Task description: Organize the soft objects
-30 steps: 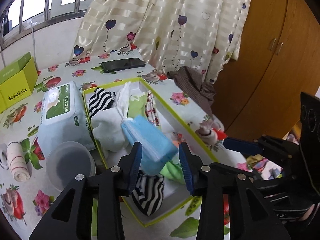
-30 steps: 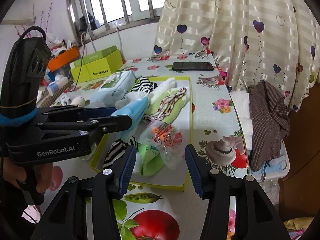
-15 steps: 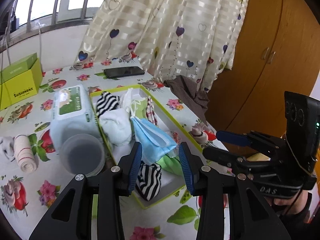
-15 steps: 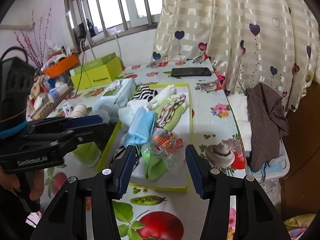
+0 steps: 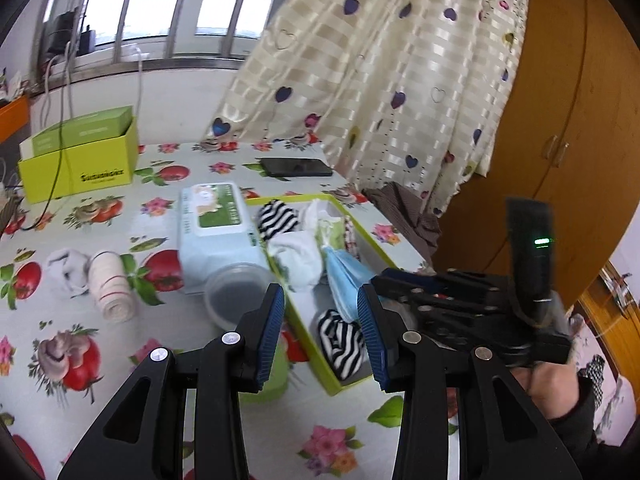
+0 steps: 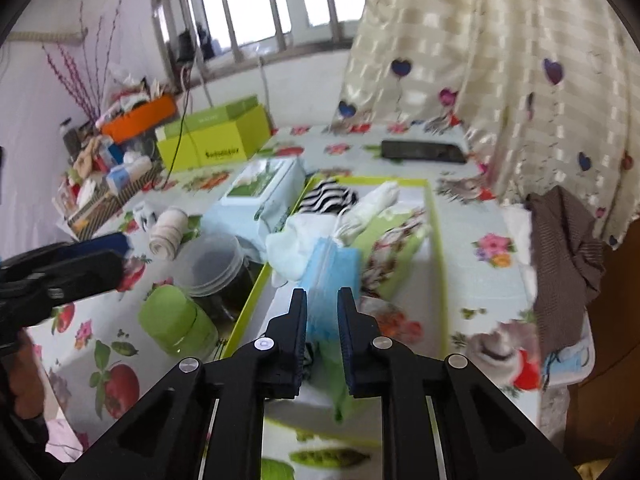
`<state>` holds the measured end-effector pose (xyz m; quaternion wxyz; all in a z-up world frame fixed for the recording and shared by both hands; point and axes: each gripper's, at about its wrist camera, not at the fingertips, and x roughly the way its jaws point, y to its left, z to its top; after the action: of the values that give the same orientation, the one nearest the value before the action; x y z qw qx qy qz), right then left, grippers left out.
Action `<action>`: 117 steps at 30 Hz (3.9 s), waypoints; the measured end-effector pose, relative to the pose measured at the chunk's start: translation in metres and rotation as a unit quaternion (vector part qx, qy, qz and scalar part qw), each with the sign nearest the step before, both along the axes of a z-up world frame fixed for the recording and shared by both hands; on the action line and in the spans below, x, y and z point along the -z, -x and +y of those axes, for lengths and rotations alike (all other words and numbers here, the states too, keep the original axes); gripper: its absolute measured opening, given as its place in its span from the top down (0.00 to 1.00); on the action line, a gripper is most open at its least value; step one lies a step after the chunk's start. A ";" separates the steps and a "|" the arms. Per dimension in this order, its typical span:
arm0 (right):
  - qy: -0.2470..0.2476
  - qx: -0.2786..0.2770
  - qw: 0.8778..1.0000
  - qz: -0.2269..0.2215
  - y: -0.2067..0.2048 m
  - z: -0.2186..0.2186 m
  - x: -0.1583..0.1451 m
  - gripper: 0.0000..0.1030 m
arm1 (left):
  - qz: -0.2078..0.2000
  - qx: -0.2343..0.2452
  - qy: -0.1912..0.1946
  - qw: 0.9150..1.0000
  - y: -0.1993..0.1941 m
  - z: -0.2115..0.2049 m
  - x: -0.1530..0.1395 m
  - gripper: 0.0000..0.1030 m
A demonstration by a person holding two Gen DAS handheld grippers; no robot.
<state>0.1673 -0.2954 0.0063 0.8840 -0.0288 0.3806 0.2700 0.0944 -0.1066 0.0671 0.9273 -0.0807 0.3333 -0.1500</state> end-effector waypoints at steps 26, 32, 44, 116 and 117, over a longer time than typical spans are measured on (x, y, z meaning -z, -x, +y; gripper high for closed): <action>0.018 -0.009 0.999 -0.027 0.046 0.027 -0.035 0.49 | -0.016 -0.071 -0.007 0.997 0.032 0.065 0.006 0.62; 0.009 -0.030 0.999 -0.027 0.050 0.043 -0.040 0.49 | -0.008 -0.099 -0.015 0.995 0.037 0.093 0.017 0.62; 0.023 -0.097 0.995 -0.029 0.045 0.102 -0.052 0.49 | 0.024 -0.166 -0.008 0.986 0.032 0.156 0.038 0.62; 0.004 -0.175 0.982 0.069 -0.021 0.206 -0.047 0.57 | 0.102 -0.223 0.050 0.968 -0.051 0.194 0.085 0.69; -0.001 -0.175 0.982 0.065 -0.018 0.203 -0.049 0.57 | 0.092 -0.222 0.047 0.970 -0.044 0.193 0.079 0.69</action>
<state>0.1854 -0.0928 0.0556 0.7963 -0.0761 0.4260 0.4226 0.1385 0.0859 -0.0115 0.8980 -0.2101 0.3830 0.0523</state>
